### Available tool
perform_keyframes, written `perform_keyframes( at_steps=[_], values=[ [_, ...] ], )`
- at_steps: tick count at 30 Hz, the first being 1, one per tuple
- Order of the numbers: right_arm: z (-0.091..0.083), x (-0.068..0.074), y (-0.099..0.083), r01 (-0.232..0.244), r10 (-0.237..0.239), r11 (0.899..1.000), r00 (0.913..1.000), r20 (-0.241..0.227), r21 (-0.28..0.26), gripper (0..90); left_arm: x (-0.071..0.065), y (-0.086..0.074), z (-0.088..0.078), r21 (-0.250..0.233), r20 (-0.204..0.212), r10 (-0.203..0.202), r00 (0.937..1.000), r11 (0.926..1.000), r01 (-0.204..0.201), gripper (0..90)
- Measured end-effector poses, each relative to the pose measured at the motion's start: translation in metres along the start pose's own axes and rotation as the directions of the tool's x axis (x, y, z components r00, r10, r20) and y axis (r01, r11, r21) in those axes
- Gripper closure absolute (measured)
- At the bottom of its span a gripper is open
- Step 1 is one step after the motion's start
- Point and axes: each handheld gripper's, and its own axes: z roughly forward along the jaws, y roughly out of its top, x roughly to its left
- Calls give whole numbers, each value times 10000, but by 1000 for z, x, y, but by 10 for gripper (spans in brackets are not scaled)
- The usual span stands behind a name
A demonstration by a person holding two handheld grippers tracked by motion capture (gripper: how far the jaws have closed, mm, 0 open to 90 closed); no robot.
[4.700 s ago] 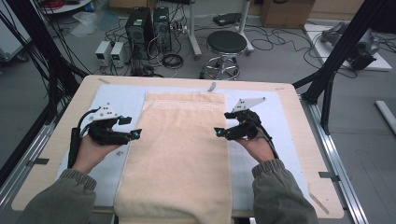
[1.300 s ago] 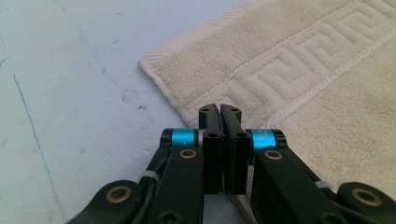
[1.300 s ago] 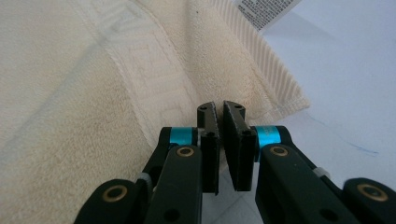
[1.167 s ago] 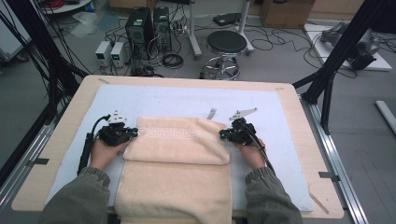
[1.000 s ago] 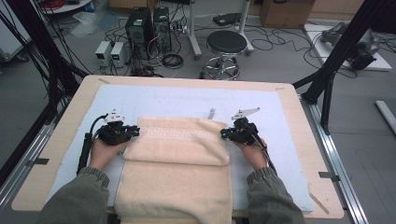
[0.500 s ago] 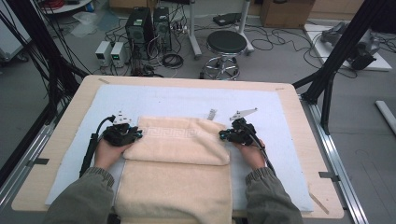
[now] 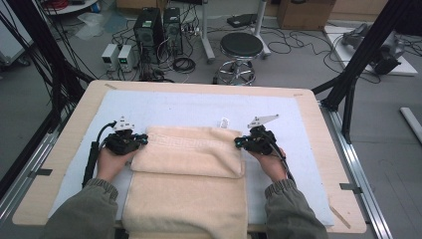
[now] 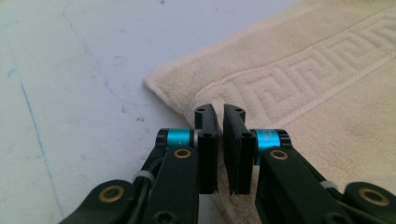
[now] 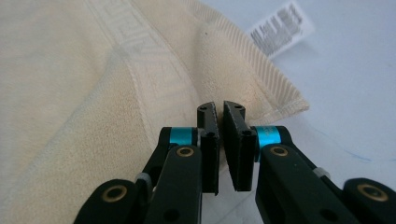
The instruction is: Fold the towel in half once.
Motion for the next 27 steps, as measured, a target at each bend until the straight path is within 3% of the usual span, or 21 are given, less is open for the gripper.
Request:
perform_keyframes(
  at_steps=[9, 14, 17, 19, 20, 22, 23, 24, 25, 27],
  values=[
    [-33, 22, 9, 779, -789, 9956, 9967, -167, -523, 850, -11, 6, -44, -678, 324, 585, 9978, 9961, -562, 860],
    [-56, 46, 11, 1322, -1356, 9881, 9900, -393, -782, 850, -25, -1, -73, -974, 514, 1068, 9930, 9901, -1014, 861],
    [-74, 69, 8, 1872, -1929, 9785, 9791, -636, -870, 850, -38, -15, -101, -1087, 768, 1400, 9872, 9854, -1313, 862],
    [-87, 86, 2, 2067, -2154, 9736, 9724, -896, -970, 850, -48, -27, -118, -1141, 1175, 1645, 9794, 9819, -1513, 862],
    [-92, 92, -2, 2149, -2253, 9712, 9688, -1036, -1029, 849, -54, -35, -128, -1151, 1574, 1912, 9688, 9779, -1743, 861],
    [-104, 111, -12, 2273, -2440, 9662, 9586, -1466, -1217, 838, -67, -53, -147, -1345, 2450, 2452, 9380, 9667, -2176, 861],
    [-108, 119, -17, 2360, -2551, 9639, 9511, -1742, -1231, 827, -72, -61, -157, -1283, 2718, 2589, 9269, 9643, -2318, 846],
    [-112, 127, -23, 2389, -2603, 9633, 9432, -2066, -1226, 804, -73, -66, -162, -1236, 2819, 2540, 9252, 9659, -2275, 812],
    [-114, 131, -27, 2418, -2657, 9617, 9381, -2224, -1290, 773, -73, -69, -165, -1212, 2785, 2489, 9276, 9672, -2231, 777],
    [-117, 135, -31, 2492, -2714, 9606, 9368, -2208, -1233, 732, -68, -70, -164, -1083, 2596, 2352, 9366, 9709, -2138, 741]
  ],
)
